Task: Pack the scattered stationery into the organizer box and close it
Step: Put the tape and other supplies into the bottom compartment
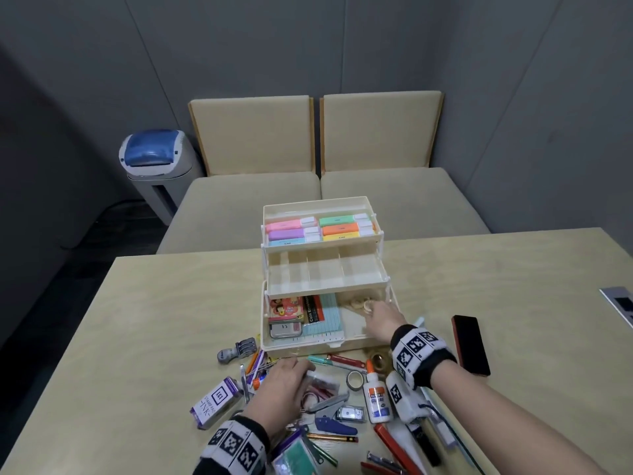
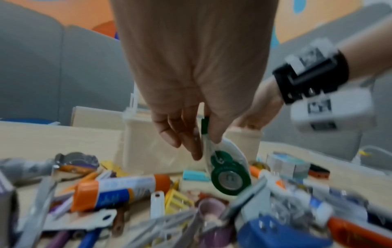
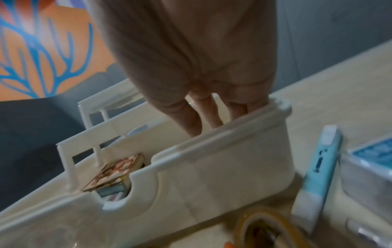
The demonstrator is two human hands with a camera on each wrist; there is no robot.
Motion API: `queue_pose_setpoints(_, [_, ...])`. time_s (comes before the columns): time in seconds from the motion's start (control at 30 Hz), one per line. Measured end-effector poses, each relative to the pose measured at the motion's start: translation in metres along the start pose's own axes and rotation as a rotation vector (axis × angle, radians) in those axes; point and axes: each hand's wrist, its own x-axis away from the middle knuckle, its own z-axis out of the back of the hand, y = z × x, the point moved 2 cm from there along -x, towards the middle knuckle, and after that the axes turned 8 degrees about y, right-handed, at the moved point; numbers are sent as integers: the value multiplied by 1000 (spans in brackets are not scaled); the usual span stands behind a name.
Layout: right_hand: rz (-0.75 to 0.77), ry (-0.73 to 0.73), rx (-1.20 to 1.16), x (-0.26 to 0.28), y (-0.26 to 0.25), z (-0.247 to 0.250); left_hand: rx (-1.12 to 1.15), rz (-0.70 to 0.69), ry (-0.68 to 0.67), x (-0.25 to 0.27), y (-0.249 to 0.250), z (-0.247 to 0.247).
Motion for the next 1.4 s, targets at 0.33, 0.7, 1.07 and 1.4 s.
queue_pose_setpoints(0.33, [148,331,-438,43,29,28,786,408,110,-68,26,26])
queue_pose_setpoints(0.7, [114,260,-510,32,46,13,925,630,-137,-169,25,-35])
queue_pose_setpoints(1.07, [123,262,-536,20,55,13,1149,876,-111,-194,29,-59])
queue_pose_setpoints(1.4, [94,352,-474,23,65,21,750,711,-57,-189,19,-55])
